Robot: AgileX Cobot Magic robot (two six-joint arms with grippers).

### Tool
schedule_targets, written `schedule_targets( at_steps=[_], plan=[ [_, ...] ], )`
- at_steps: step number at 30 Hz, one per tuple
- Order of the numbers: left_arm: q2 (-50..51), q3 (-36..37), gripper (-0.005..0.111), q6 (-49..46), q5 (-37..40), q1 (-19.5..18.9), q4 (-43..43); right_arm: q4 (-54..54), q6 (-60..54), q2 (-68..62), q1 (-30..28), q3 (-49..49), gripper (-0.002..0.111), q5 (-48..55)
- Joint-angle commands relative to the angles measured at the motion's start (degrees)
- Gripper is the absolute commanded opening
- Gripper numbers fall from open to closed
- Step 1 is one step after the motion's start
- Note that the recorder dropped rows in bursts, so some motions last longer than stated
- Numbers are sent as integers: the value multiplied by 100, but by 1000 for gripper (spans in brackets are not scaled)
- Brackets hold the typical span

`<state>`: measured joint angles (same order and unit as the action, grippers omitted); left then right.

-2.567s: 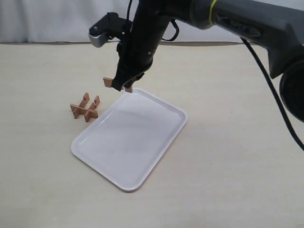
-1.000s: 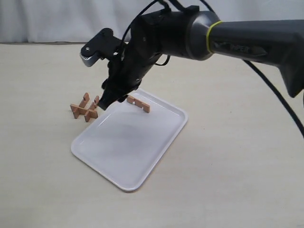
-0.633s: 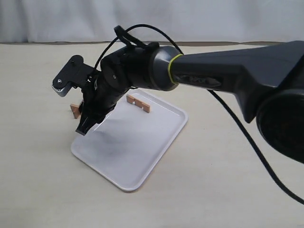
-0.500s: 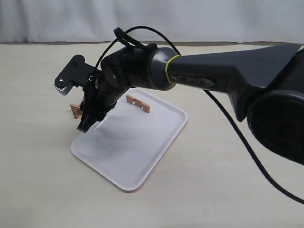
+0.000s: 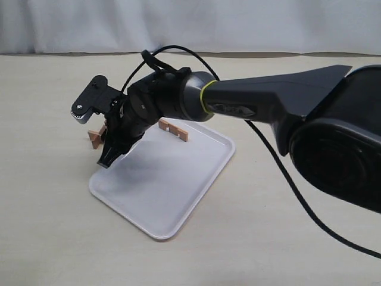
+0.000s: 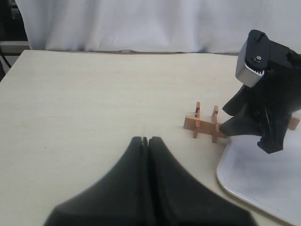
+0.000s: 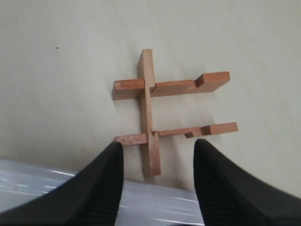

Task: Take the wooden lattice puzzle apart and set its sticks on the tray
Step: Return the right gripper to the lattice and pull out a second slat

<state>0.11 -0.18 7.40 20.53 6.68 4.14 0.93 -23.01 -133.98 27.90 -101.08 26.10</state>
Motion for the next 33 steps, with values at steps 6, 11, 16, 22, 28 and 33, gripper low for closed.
schedule_targets(
  at_steps=[6, 11, 16, 22, 28, 33],
  plan=[
    [-11, 18, 0, 16, -77, -1, 136, -14, 39, -160, -124, -18, 43, -98],
    [-11, 18, 0, 16, -77, -1, 136, -14, 39, -244, -124, -18, 42, -150],
    [-11, 18, 0, 16, -77, -1, 136, -14, -48, -244, -113, -18, 36, -236],
    [-11, 18, 0, 16, -77, -1, 136, -14, -210, -244, -113, -18, 4, -223],
    [-11, 18, 0, 16, -77, -1, 136, 9, -358, -162, -113, -18, 4, -55],
    [-11, 18, 0, 16, -77, -1, 136, 9, -370, 139, -113, -18, 4, 164]
  ],
)
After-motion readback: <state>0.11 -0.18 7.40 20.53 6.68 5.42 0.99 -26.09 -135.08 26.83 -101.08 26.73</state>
